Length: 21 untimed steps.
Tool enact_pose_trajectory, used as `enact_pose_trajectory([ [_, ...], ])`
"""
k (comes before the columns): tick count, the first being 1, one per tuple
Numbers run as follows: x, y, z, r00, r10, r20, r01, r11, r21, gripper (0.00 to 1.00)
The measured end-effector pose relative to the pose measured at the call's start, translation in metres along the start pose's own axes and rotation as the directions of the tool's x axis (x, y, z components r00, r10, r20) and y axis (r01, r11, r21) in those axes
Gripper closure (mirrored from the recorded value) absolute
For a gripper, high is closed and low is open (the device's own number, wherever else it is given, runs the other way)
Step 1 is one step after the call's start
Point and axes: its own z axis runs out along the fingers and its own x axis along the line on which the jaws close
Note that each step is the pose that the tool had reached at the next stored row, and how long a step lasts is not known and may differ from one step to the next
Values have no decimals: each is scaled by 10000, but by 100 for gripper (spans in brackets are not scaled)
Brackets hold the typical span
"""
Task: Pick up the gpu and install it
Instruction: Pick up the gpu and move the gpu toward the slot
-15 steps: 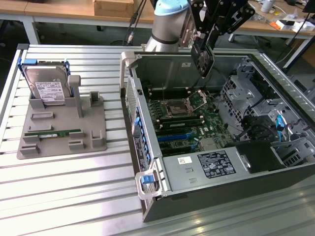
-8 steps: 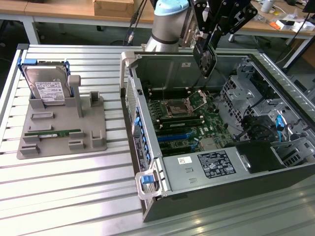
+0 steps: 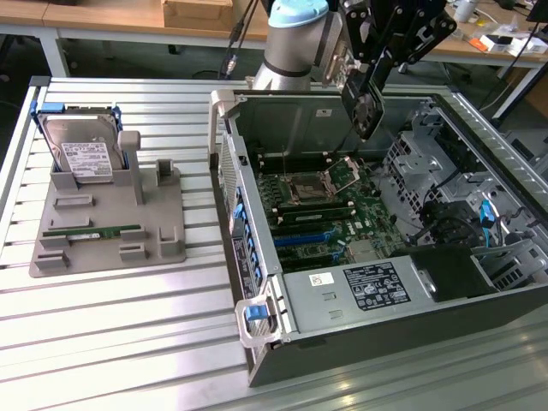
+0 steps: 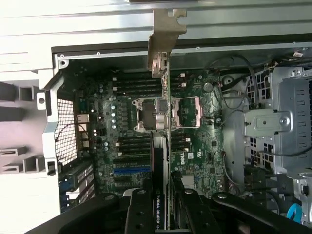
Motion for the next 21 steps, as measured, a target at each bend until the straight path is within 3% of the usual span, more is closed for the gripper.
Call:
enact_pose_trajectory([
  [11,-21,-330,-14,10000,0,0,0,10000,2,74],
  [18,-31,-486,-20,10000,0,1,0,10000,16,74],
  [21,-33,-509,-20,10000,0,2,0,10000,17,74],
])
